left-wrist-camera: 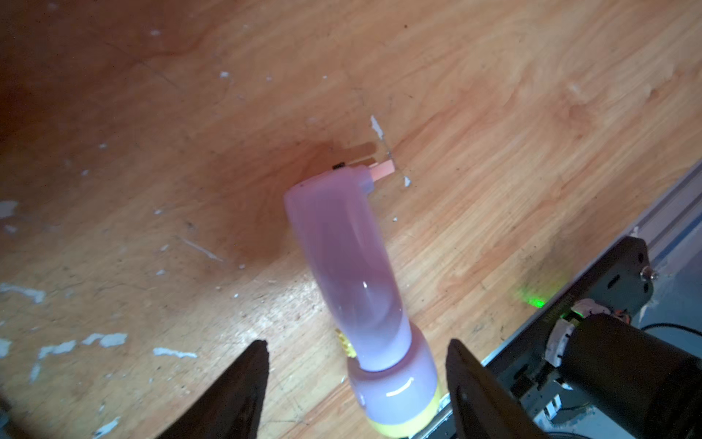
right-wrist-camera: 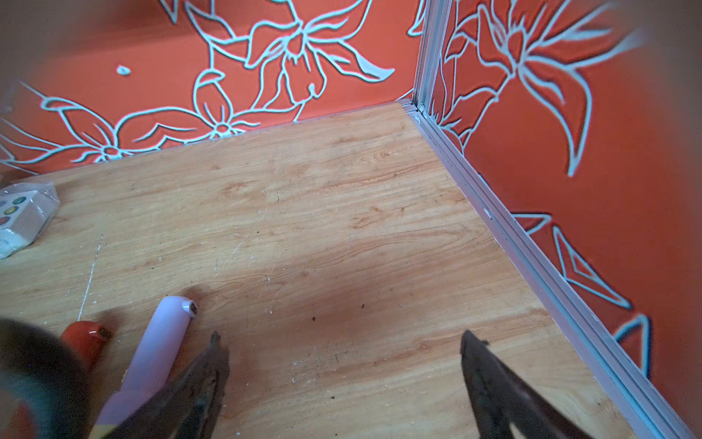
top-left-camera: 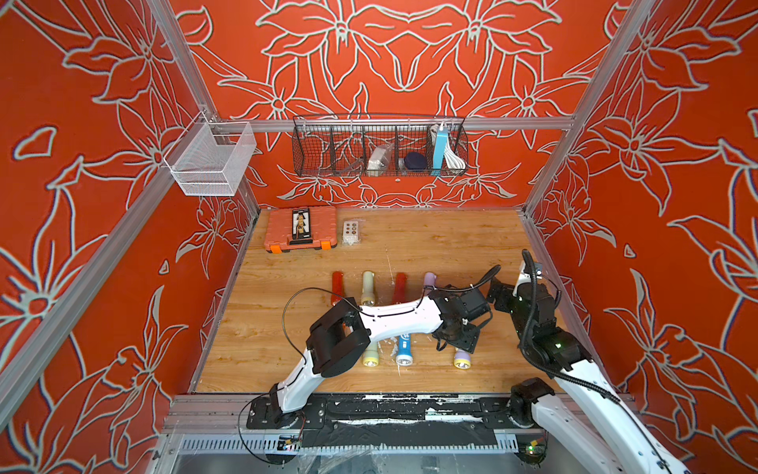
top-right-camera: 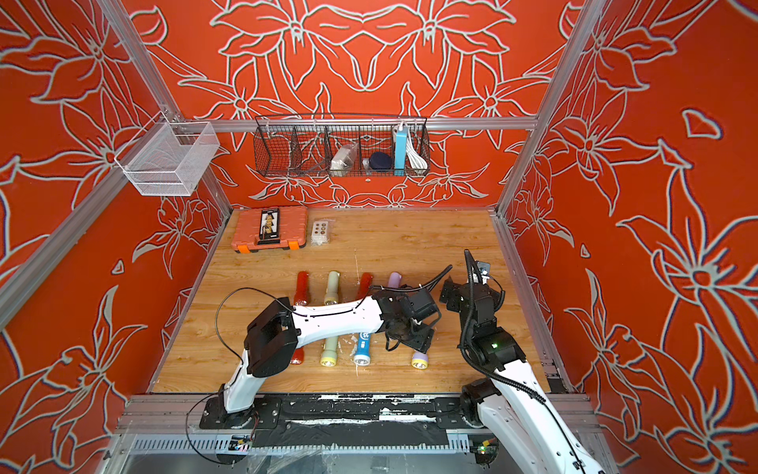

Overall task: Close the plug at the bottom of the flashlight
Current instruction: Pick up the flashlight from the center of the board.

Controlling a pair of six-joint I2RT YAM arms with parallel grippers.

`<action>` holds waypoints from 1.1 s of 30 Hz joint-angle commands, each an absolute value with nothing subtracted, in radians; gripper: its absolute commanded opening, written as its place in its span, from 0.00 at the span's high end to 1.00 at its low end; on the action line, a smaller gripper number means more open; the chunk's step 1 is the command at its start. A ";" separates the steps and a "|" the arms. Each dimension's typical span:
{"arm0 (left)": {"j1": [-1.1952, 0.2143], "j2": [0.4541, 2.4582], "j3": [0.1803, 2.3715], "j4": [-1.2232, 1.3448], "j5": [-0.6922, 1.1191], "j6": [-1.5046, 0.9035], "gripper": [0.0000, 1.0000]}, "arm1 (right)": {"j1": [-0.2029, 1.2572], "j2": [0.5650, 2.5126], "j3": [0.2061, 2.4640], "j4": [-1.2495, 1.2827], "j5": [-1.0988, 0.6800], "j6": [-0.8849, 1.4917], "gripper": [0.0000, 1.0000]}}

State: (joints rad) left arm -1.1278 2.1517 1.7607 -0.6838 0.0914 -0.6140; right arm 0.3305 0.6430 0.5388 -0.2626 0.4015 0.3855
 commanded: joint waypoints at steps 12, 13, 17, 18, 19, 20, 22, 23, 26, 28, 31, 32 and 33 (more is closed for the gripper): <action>-1.135 2.338 1.916 -0.835 0.060 -0.566 0.27 | 0.316 0.586 0.513 -0.275 0.433 0.433 0.02; -1.135 2.344 1.918 -0.837 0.057 -0.567 0.27 | 0.316 0.584 0.514 -0.275 0.431 0.432 0.02; -1.136 2.355 1.909 -0.842 0.051 -0.557 0.36 | 0.314 0.581 0.512 -0.274 0.429 0.436 0.02; -1.135 2.355 1.901 -0.841 0.051 -0.554 0.38 | 0.314 0.580 0.512 -0.274 0.429 0.436 0.02; -1.136 2.355 1.894 -0.844 0.055 -0.551 0.41 | 0.314 0.583 0.510 -0.272 0.429 0.437 0.02; -1.135 2.355 1.890 -0.847 0.056 -0.549 0.43 | 0.314 0.583 0.510 -0.271 0.430 0.438 0.02; -1.136 2.353 1.882 -0.849 0.064 -0.542 0.51 | 0.313 0.583 0.509 -0.270 0.428 0.439 0.02; -1.135 2.353 1.880 -0.851 0.063 -0.538 0.54 | 0.313 0.584 0.509 -0.269 0.428 0.439 0.02; -1.135 2.340 1.861 -0.839 0.061 -0.537 0.65 | 0.311 0.582 0.509 -0.268 0.424 0.441 0.02; -1.130 2.321 1.839 -0.816 0.068 -0.539 0.74 | 0.311 0.571 0.507 -0.266 0.417 0.442 0.02; -1.119 2.286 1.806 -0.776 0.086 -0.545 0.81 | 0.310 0.554 0.499 -0.263 0.435 0.445 0.02; -1.115 2.272 1.798 -0.766 0.088 -0.546 0.83 | 0.310 0.550 0.499 -0.261 0.439 0.444 0.02; -1.111 2.255 1.791 -0.756 0.089 -0.542 0.85 | 0.310 0.546 0.500 -0.261 0.442 0.443 0.02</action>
State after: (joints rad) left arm -1.1221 2.2745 1.8336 -0.7383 0.0727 -0.5457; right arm 0.3180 0.5621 0.5163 -0.2695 0.4187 0.4168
